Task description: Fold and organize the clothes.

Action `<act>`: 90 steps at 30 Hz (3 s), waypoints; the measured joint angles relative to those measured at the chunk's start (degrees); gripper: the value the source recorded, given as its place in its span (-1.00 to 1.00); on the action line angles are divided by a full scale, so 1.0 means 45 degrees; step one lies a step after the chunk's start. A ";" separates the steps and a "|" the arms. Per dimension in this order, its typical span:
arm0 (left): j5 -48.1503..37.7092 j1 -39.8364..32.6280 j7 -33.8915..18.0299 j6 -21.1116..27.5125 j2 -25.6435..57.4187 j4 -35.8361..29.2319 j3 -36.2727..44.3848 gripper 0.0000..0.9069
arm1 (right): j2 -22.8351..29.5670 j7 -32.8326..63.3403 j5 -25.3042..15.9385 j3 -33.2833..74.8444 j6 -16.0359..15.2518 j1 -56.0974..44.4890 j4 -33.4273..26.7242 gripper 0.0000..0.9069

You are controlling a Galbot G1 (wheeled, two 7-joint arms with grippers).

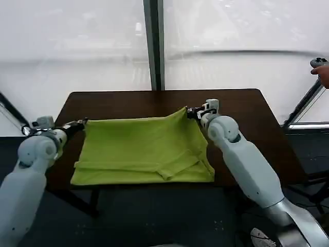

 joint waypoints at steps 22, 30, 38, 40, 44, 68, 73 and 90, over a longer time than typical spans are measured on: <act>0.0214 0.4768 0.0088 0.0217 -0.1068 -0.4305 -0.2785 -0.87 | -0.2611 0.0413 0.0219 0.2257 -0.0768 -0.5505 0.5048 -1.00; 0.0791 0.6432 0.0346 0.0020 -0.1451 -0.4720 -0.3376 -0.87 | -0.2794 0.0430 0.0177 0.2098 -0.0768 -0.6668 0.5418 -1.00; 0.1029 0.7523 0.0505 -0.0183 -0.1619 -0.4767 -0.3681 -0.87 | -0.2824 0.0483 0.0177 0.2017 -0.0768 -0.7047 0.5662 -1.00; 0.1067 0.7686 0.0508 -0.0221 -0.1661 -0.4767 -0.3721 -0.87 | -0.2825 0.0486 0.0184 0.2032 -0.0768 -0.7103 0.5739 -1.00; 0.1193 0.8042 0.0515 -0.0304 -0.1739 -0.4749 -0.3771 0.94 | -0.2874 0.0356 0.0197 0.2140 -0.0768 -0.7206 0.5890 0.94; 0.1411 0.7109 0.0102 -0.0231 -0.1893 -0.4727 -0.4136 0.94 | -0.1765 -0.0701 -0.0774 0.2822 -0.0188 -0.5535 0.4286 0.94; 0.1562 0.6207 0.0117 -0.0230 -0.1993 -0.4304 -0.3255 0.94 | -0.1097 -0.0668 -0.1128 0.2641 -0.0077 -0.4988 0.3481 0.94; 0.1671 0.3997 0.0130 -0.0263 -0.1992 -0.1864 -0.1743 0.94 | 0.0329 -0.0731 -0.1913 0.2277 -0.0009 -0.4207 0.1382 0.59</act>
